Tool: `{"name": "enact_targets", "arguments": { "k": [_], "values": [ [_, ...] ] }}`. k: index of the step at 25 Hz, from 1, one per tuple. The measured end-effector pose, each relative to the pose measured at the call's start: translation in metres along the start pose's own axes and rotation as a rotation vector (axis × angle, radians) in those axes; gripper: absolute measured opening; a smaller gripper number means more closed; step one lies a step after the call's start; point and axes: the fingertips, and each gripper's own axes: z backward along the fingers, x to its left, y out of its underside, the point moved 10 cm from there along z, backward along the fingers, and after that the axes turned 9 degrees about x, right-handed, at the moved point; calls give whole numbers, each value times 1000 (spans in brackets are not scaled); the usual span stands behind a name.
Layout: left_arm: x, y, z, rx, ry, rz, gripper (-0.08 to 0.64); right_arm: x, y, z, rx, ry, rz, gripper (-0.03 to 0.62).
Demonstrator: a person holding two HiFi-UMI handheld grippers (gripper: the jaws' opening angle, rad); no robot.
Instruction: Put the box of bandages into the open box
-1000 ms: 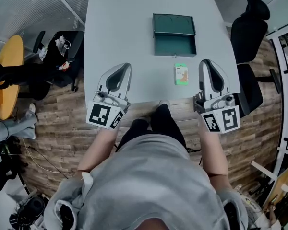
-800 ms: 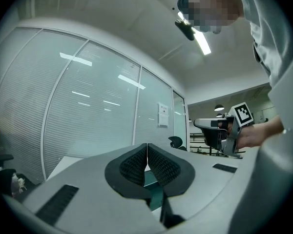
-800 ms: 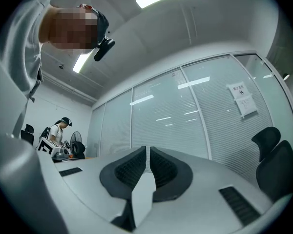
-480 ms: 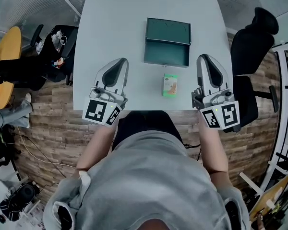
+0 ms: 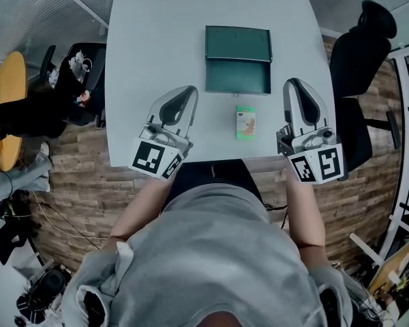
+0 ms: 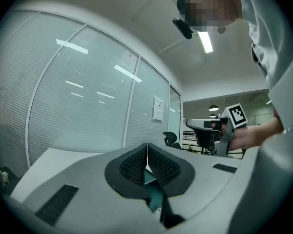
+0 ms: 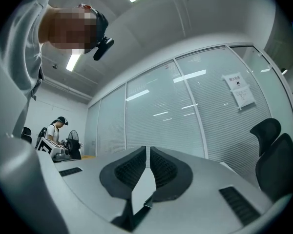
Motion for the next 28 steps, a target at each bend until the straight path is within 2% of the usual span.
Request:
{"name": "enact_targets", "arguments": {
  "k": [7,15,19,23,28],
  "values": [
    [15,10,-15,32,58,11,22,6,23,-13,79,38,-28,57],
    [18,41,-37,111,154,41,25,-1,77,-20,268,31,-66,57],
    [14,71,-52,184,211,79,74,-8,115,-20,401,15,-89,57],
    [2,107,-62,284,297,141,80,-14,151,-15,509,18,-125,57],
    [-16,148,-72,417,358,142,121,-21,199,-9,639,22,-188,58]
  ]
}}
